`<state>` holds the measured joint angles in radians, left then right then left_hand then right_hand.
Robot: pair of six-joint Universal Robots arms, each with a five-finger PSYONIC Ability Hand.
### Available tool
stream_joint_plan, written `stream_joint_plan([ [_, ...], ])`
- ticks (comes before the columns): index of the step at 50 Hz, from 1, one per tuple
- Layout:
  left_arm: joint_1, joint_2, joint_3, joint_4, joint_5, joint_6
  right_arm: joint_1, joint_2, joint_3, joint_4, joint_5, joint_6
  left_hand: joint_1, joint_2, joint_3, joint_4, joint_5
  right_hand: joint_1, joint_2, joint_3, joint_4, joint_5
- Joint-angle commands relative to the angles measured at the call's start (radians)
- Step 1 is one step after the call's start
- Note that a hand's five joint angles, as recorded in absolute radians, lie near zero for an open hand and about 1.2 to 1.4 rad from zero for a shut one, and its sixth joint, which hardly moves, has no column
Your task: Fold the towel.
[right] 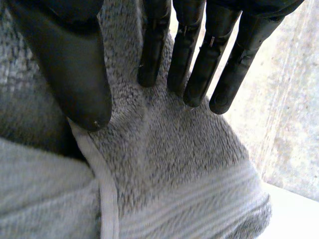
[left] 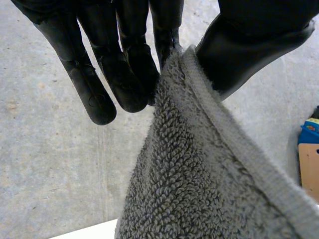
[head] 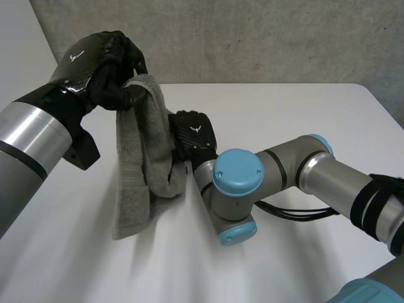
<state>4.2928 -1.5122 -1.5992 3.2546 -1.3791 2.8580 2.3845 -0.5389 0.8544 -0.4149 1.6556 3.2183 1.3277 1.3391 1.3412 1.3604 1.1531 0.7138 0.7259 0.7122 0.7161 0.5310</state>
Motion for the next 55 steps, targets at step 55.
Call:
stream_joint_plan([
  [55,0.049,-0.376,-0.047,0.014,0.029,0.191,-0.519,-0.728,0.518,0.607,-0.510,-0.383,0.069,0.057,0.055,0.036,0.069,0.682,0.670,0.684,0.680,0.691],
])
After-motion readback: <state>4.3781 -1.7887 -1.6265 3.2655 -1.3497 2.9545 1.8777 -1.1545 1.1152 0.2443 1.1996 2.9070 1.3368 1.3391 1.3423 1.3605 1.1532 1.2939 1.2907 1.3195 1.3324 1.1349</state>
